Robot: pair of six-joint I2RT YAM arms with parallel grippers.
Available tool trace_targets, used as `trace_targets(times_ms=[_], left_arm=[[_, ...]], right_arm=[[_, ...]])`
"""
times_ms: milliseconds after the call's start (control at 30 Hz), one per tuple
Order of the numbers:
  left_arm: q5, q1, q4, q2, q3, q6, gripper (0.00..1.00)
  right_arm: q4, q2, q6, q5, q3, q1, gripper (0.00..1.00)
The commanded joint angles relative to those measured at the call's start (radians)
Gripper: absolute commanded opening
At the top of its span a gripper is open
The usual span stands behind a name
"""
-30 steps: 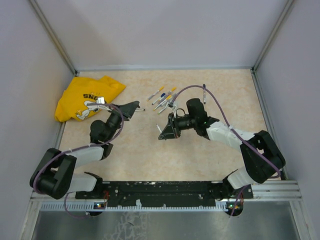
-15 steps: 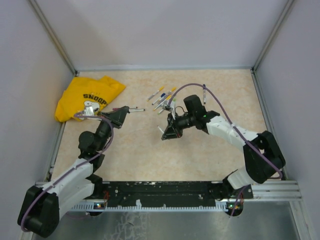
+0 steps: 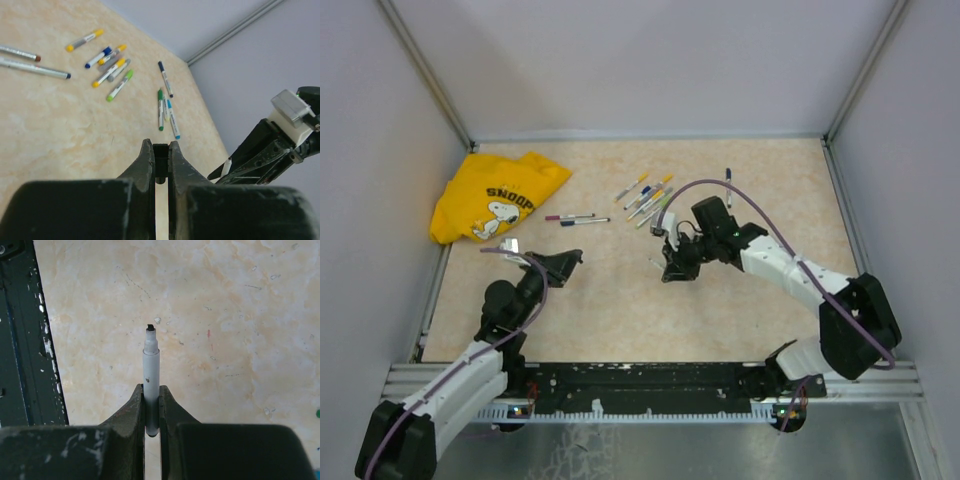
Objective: Open the pen caps
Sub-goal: Place the pen at the center of the board.
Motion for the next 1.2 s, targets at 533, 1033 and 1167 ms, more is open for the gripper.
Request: trace_targets(times_ms=[533, 1033, 1167], left_arm=[[-0.256, 0.006, -0.631, -0.027, 0.042, -0.049, 0.0], [-0.356, 0.006, -0.704, 0.092, 0.085, -0.022, 0.07], [-0.357, 0.006, -0.689, 0.115, 0.083, -0.02, 0.08]], right_arm=[[0.046, 0.101, 0.031, 0.065, 0.022, 0.152, 0.0], [0.055, 0.11, 0.046, 0.083, 0.031, 0.176, 0.0], [0.057, 0.111, 0.05, 0.084, 0.029, 0.176, 0.0]])
